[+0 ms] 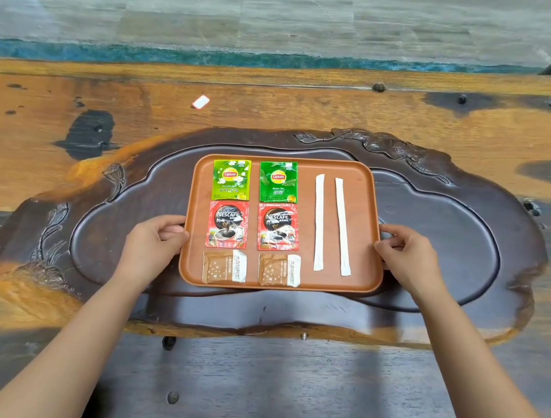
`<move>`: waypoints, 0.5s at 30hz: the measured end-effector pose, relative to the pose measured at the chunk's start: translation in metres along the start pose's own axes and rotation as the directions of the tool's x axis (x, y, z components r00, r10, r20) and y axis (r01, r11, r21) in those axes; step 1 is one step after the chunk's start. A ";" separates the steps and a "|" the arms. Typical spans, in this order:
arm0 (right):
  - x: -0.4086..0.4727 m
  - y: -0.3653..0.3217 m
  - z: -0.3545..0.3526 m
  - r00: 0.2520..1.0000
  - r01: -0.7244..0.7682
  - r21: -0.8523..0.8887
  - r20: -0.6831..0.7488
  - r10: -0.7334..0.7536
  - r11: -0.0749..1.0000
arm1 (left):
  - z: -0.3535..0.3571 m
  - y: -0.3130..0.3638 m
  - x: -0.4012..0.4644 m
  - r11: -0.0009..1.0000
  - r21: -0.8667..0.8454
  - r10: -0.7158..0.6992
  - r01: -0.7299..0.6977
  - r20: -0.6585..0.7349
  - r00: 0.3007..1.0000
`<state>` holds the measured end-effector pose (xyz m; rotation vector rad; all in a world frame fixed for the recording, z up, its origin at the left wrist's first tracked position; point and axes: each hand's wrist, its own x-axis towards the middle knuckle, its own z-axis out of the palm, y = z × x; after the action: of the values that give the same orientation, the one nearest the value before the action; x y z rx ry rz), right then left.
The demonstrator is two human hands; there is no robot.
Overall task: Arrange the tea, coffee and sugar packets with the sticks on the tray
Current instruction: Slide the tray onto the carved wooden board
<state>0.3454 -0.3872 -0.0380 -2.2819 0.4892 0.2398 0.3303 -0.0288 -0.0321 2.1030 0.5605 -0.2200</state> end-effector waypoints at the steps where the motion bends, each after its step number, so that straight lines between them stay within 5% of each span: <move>1: -0.003 -0.002 -0.002 1.000 -0.007 0.003 -0.002 0.007 1.000 | -0.001 -0.001 -0.001 1.000 -0.017 -0.007 0.007 0.002 1.000; 10: -0.077 -0.017 -0.001 0.992 0.099 -0.121 -0.069 -0.108 0.988 | -0.014 -0.014 -0.072 0.975 -0.213 -0.068 0.066 -0.001 0.998; 15: -0.146 -0.029 0.048 0.947 0.320 -0.231 0.080 -0.310 0.919 | -0.010 -0.039 -0.141 0.999 -0.037 -0.007 0.006 -0.024 1.000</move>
<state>0.2239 -0.2939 -0.0054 -2.5454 0.0649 0.1925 0.1877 -0.0455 -0.0043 2.0707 0.5816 -0.1875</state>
